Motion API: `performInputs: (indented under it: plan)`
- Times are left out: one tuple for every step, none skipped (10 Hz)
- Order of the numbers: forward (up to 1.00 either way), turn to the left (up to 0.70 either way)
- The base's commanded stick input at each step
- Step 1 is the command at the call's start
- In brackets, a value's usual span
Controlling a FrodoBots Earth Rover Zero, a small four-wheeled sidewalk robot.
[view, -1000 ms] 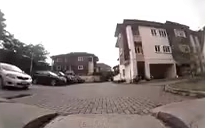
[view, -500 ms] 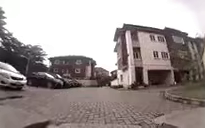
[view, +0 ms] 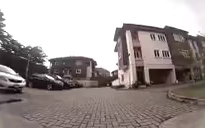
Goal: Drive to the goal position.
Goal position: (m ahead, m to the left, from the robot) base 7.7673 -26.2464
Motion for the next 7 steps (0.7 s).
performInputs:
  plan:
    - [0.50,0.00]
    - [0.50,0.00]
    - [0.50,0.00]
    - [0.50,0.00]
    - [0.50,0.00]
    - [0.50,0.00]
    - [0.50,0.00]
